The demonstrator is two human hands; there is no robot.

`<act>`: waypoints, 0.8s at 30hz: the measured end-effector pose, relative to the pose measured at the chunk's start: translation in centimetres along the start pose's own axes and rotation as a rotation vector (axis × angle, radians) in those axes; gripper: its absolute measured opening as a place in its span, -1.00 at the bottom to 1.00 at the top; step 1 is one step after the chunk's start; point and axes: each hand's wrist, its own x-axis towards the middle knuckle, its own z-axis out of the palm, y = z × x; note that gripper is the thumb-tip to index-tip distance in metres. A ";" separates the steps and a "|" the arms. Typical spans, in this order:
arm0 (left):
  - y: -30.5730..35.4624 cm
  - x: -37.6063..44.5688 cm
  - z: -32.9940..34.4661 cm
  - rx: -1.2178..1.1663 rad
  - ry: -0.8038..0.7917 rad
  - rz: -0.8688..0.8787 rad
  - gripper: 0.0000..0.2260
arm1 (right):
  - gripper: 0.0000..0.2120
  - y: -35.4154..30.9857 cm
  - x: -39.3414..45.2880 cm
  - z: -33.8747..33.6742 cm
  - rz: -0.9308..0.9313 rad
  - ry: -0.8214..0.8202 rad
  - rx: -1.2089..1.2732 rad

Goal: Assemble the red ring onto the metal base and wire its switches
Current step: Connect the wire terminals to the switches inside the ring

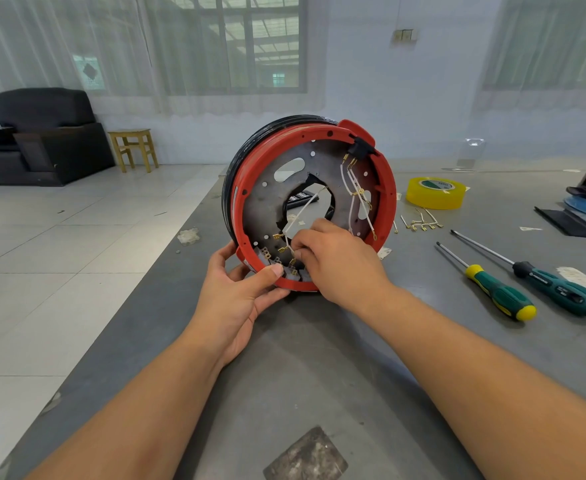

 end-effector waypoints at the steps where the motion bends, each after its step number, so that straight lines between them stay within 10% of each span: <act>1: 0.0 0.0 0.0 0.000 -0.001 0.001 -0.26 | -0.83 0.0 0.0 0.0 0.004 -0.001 -0.004; 24: 0.1 -0.3 0.2 0.022 0.010 -0.001 -0.24 | -0.78 -0.9 -0.2 -0.2 -0.032 0.029 -0.013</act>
